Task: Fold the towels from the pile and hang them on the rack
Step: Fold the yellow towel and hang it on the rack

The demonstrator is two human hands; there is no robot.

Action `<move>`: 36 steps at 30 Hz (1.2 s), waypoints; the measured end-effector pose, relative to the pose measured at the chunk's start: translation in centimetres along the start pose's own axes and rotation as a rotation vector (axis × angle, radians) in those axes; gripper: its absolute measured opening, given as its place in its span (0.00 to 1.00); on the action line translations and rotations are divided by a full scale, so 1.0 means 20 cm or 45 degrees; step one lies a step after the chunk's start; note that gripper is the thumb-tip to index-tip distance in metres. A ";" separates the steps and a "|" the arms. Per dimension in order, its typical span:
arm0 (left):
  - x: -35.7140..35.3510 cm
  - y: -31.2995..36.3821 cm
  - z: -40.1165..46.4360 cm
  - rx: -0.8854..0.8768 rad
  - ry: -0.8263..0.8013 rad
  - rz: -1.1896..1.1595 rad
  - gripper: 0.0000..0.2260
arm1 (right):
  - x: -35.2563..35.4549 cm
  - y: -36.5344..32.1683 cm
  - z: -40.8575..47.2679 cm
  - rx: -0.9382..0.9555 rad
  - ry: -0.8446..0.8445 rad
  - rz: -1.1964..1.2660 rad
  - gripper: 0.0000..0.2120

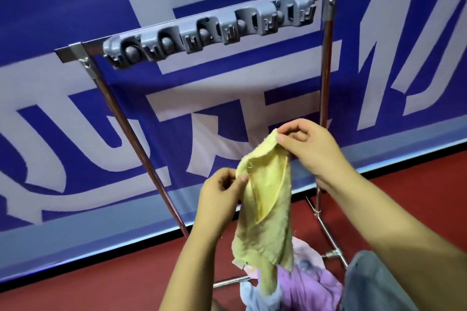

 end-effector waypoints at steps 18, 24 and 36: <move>0.13 0.34 0.05 -0.069 0.204 -0.590 0.10 | 0.00 0.56 -0.35 -0.277 -0.704 -0.405 0.07; 0.24 0.26 0.09 -0.072 0.388 -0.164 0.07 | 0.10 0.17 -0.11 0.079 -0.602 -0.725 0.13; 0.33 0.03 0.15 0.168 0.539 -0.303 0.03 | 0.04 -0.31 0.05 0.308 -1.202 -1.246 0.17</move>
Point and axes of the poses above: each hand's wrist, its own z-axis towards the middle knuckle, its own x-axis out of the back of the hand, y = z × x, the point moved 4 cm from there along z, towards the middle knuckle, and after that the axes turned 11 degrees about x, right-handed, at the moved point
